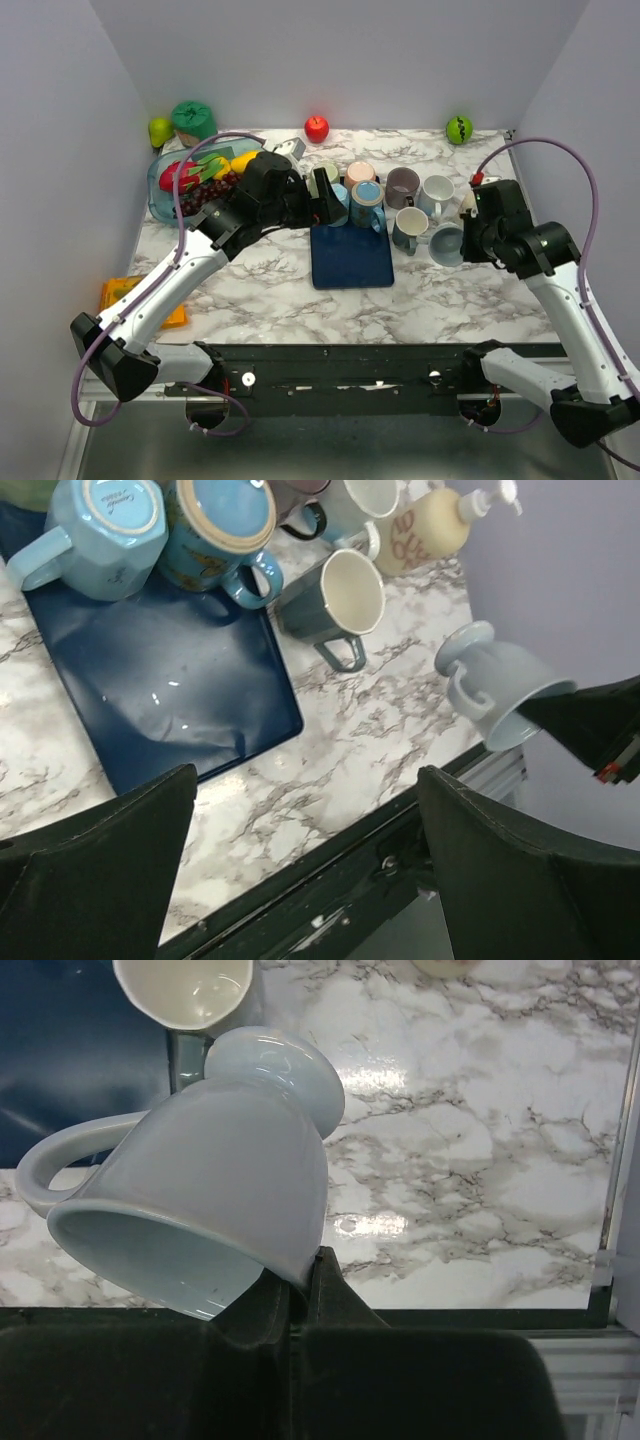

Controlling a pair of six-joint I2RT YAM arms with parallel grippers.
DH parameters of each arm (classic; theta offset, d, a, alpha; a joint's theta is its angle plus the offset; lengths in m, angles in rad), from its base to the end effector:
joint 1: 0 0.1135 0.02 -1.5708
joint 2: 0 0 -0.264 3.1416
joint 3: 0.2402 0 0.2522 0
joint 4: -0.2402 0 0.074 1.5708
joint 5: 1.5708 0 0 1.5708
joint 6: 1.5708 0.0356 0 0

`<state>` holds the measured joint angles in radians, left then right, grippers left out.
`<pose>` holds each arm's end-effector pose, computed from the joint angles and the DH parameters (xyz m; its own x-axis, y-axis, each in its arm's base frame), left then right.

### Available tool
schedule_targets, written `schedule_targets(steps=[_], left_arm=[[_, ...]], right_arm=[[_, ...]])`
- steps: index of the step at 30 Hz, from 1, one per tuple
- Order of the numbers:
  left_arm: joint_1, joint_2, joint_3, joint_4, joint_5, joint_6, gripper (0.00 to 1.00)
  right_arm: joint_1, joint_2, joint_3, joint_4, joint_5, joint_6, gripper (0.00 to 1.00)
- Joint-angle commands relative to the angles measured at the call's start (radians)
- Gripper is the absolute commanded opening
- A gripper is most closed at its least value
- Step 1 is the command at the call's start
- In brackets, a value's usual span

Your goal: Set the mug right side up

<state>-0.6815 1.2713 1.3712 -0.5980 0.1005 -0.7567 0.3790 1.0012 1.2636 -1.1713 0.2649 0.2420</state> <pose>0.2121 -0.1766 0.3976 -0.7471 -0.2735 -0.6059 0.2508 0.7281 -0.6380 0.1570 0.0525 0.3718 -0.7612 -0.0542 -0.6462 -0.0259 0.9982 -0.0532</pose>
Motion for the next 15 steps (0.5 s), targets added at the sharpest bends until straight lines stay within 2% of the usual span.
schedule_targets(steps=[1, 11, 15], left_arm=[[0.003, -0.021, -0.034, -0.043, -0.019, 0.091, 0.99], [0.011, -0.009, -0.047, -0.054, -0.028, 0.168, 0.99], [0.014, -0.001, -0.057, -0.057, -0.024, 0.180, 0.99]], right_arm=[[-0.106, 0.058, 0.023, 0.030, -0.163, -0.052, 0.01], [-0.346, 0.253, -0.013, 0.082, -0.414, -0.197, 0.01], [-0.374, 0.353, 0.025, 0.079, -0.470, -0.213, 0.01]])
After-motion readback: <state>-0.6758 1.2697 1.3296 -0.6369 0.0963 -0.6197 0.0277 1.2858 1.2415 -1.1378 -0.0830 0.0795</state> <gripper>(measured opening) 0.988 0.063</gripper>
